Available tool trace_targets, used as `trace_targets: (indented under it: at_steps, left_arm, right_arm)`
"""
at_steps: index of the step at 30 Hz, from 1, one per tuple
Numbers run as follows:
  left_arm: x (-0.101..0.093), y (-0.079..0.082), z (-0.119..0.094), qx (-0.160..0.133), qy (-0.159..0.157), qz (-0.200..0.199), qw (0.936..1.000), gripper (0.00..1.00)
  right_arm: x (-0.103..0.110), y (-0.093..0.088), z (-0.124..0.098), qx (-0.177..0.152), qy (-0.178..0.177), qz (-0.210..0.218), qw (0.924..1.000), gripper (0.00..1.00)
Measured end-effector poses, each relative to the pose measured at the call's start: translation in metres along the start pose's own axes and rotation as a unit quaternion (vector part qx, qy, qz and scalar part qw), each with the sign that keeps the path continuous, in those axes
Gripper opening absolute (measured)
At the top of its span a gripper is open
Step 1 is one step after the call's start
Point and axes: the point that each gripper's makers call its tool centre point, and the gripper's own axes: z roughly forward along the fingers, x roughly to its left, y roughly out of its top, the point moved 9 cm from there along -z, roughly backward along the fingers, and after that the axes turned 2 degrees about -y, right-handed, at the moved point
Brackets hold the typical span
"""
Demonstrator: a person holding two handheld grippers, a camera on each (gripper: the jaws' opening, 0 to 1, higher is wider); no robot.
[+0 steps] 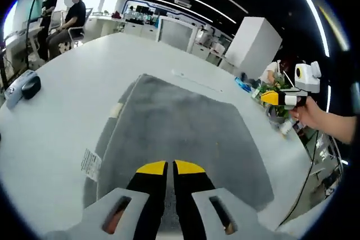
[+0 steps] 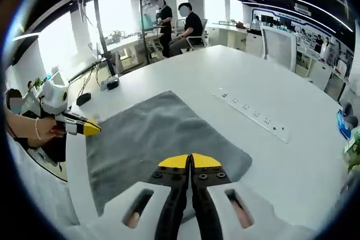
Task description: Fold the towel on the table until its edges align and the towel forms a compact rectangular stack.
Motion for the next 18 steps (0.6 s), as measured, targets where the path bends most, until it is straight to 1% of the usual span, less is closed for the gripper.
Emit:
trace_targets:
  at_steps: [2,4,11,16,17,18]
  left_arm:
    - [0.002,-0.003,0.0,0.004,0.011,-0.004,0.9999,0.05]
    - [0.005,-0.008,0.0,0.013,0.029,-0.013,0.9994,0.05]
    - [0.013,-0.019,0.0,0.027,0.051,-0.02,0.9981,0.05]
    - [0.015,-0.025,0.005,0.043,0.06,-0.015,0.9972,0.05]
    - [0.016,-0.025,0.007,0.045,0.062,-0.014,0.997,0.05]
    - [0.016,-0.025,0.008,0.046,0.062,-0.016,0.9969,0.05]
  right_arm:
    - [-0.004,-0.003,0.008,0.011,0.0,0.002,0.9999,0.0]
    - [-0.007,-0.007,0.016,0.02,0.0,0.005,0.9998,0.0]
    - [-0.018,-0.018,0.043,0.049,-0.002,0.009,0.9988,0.0]
    - [-0.032,-0.027,0.06,0.06,-0.014,0.033,0.9976,0.0]
    - [-0.035,-0.028,0.062,0.06,-0.016,0.041,0.9972,0.0]
    - [-0.038,-0.03,0.065,0.062,-0.02,0.059,0.9961,0.0]
